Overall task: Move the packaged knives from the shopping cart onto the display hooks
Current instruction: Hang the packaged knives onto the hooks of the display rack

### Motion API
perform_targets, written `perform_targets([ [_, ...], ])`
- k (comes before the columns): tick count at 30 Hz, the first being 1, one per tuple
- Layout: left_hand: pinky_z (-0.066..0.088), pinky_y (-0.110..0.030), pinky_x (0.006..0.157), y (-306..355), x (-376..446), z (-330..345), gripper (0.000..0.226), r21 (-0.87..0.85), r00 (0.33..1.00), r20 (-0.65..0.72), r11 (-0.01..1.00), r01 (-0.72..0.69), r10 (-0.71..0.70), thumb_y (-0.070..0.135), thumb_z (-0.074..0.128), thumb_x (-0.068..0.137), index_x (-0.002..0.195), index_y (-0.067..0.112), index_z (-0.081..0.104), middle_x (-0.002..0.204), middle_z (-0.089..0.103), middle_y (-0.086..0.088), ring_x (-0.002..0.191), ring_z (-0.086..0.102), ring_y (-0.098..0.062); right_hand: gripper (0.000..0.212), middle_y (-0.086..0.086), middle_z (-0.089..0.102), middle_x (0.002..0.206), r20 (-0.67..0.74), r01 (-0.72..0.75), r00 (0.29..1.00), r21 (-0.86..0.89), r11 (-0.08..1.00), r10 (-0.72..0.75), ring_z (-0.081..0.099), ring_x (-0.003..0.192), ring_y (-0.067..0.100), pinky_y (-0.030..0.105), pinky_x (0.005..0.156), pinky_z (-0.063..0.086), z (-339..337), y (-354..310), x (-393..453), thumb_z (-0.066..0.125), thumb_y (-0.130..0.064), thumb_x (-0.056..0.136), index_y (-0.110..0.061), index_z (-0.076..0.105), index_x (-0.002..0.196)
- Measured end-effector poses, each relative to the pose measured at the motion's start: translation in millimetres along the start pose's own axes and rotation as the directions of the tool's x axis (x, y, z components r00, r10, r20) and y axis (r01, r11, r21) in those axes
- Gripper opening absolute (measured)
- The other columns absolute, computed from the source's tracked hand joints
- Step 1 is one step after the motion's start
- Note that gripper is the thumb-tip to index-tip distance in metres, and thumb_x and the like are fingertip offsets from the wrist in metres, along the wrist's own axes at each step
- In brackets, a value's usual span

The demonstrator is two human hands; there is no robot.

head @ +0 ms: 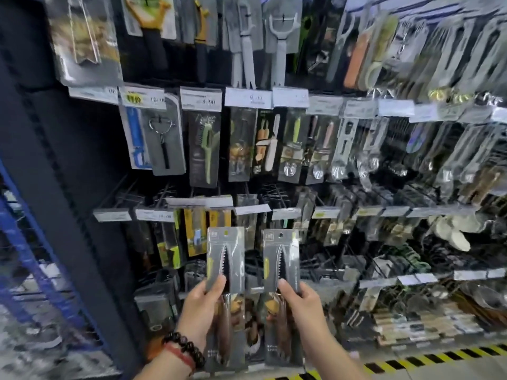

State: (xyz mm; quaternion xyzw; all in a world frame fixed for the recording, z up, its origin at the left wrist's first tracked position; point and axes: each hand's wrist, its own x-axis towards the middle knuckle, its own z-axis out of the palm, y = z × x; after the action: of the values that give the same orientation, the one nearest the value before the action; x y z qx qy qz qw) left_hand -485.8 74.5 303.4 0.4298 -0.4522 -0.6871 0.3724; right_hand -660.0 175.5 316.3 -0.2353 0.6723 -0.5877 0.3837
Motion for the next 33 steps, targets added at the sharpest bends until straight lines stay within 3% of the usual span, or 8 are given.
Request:
perform_targets([
  [3, 0.037, -0.041, 0.109, -14, 26, 4, 0.088, 0.023, 0.997, -0.082, 1.000, -0.016, 0.017, 0.070, 0.070, 0.062, 0.127, 0.012, 0.057, 0.126, 0.061, 0.002, 0.117, 0.054, -0.018, 0.039, 0.014, 0.059, 0.124, 0.059, 0.032, 0.998, -0.067, 0.997, -0.028, 0.058, 0.111, 0.020, 0.030, 0.092, 0.048, 2, 3, 44, 0.065, -0.032, 0.090, -0.008, 0.059, 0.120],
  [5, 0.040, -0.048, 0.108, -20, 41, 2, 0.099, 0.067, 0.991, -0.131, 0.997, 0.028, -0.019, 0.080, 0.071, 0.053, 0.128, 0.017, 0.057, 0.129, 0.061, -0.002, 0.118, 0.056, -0.023, 0.024, 0.013, 0.069, 0.105, 0.104, 0.027, 0.994, -0.102, 0.994, -0.016, 0.065, 0.098, 0.021, 0.023, 0.077, 0.051, 9, 12, 69, 0.068, -0.036, 0.087, -0.016, 0.066, 0.102],
  [12, 0.033, -0.049, 0.113, -20, 85, -7, 0.089, 0.091, 0.972, -0.231, 0.994, 0.066, -0.043, 0.061, 0.067, 0.077, 0.147, 0.017, 0.036, 0.151, 0.039, -0.004, 0.135, 0.041, -0.027, 0.015, 0.004, 0.071, 0.094, 0.176, -0.023, 0.982, -0.226, 0.974, 0.064, 0.067, 0.095, 0.029, 0.028, 0.075, 0.050, 49, 29, 155, 0.068, -0.007, 0.087, -0.010, 0.065, 0.102],
  [18, 0.045, -0.058, 0.099, -104, 158, -46, 0.094, 0.111, 0.967, -0.205, 0.978, 0.175, -0.150, 0.080, 0.071, 0.057, 0.133, 0.029, 0.047, 0.141, 0.051, -0.013, 0.126, 0.051, -0.040, 0.030, 0.003, 0.071, 0.107, 0.167, -0.050, 0.983, -0.183, 0.982, 0.081, 0.067, 0.099, 0.019, 0.037, 0.090, 0.053, 69, 29, 199, 0.063, -0.007, 0.090, -0.017, 0.057, 0.118],
  [22, 0.043, -0.050, 0.106, -77, 164, -32, 0.104, 0.175, 0.982, -0.158, 0.976, 0.130, -0.102, 0.085, 0.063, 0.055, 0.136, 0.021, 0.049, 0.136, 0.057, -0.002, 0.125, 0.053, -0.023, 0.033, 0.001, 0.071, 0.108, 0.154, -0.037, 0.987, -0.129, 0.991, 0.056, 0.067, 0.099, 0.015, 0.031, 0.087, 0.053, 79, 26, 222, 0.061, -0.002, 0.091, -0.018, 0.056, 0.119],
  [27, 0.047, -0.041, 0.099, -58, 169, -17, 0.061, 0.213, 0.993, -0.079, 0.971, 0.105, -0.090, 0.061, 0.065, 0.078, 0.118, 0.016, 0.061, 0.115, 0.067, -0.001, 0.112, 0.061, -0.020, 0.030, 0.000, 0.072, 0.105, 0.141, -0.008, 0.990, -0.106, 0.994, 0.023, 0.068, 0.099, 0.017, 0.031, 0.086, 0.053, 82, 28, 238, 0.061, 0.000, 0.090, -0.020, 0.060, 0.113],
  [31, 0.044, -0.020, 0.075, -59, 178, -9, 0.003, 0.206, 0.993, -0.079, 0.973, 0.102, -0.088, 0.026, 0.061, 0.092, 0.090, 0.025, 0.061, 0.087, 0.064, 0.009, 0.092, 0.062, -0.012, 0.029, 0.000, 0.072, 0.105, 0.177, 0.036, 0.984, -0.022, 0.999, -0.031, 0.068, 0.097, 0.014, 0.020, 0.078, 0.053, 83, 26, 245, 0.061, 0.002, 0.089, -0.019, 0.061, 0.109],
  [33, 0.042, -0.017, 0.076, -59, 182, -7, 0.007, 0.207, 0.994, -0.064, 0.974, 0.096, -0.084, 0.022, 0.062, 0.093, 0.095, 0.029, 0.061, 0.095, 0.067, 0.013, 0.097, 0.062, -0.007, 0.031, 0.005, 0.070, 0.113, 0.179, 0.082, 0.980, 0.021, 0.996, -0.084, 0.067, 0.105, 0.015, 0.023, 0.086, 0.053, 84, 27, 246, 0.064, -0.010, 0.087, -0.010, 0.060, 0.118],
])
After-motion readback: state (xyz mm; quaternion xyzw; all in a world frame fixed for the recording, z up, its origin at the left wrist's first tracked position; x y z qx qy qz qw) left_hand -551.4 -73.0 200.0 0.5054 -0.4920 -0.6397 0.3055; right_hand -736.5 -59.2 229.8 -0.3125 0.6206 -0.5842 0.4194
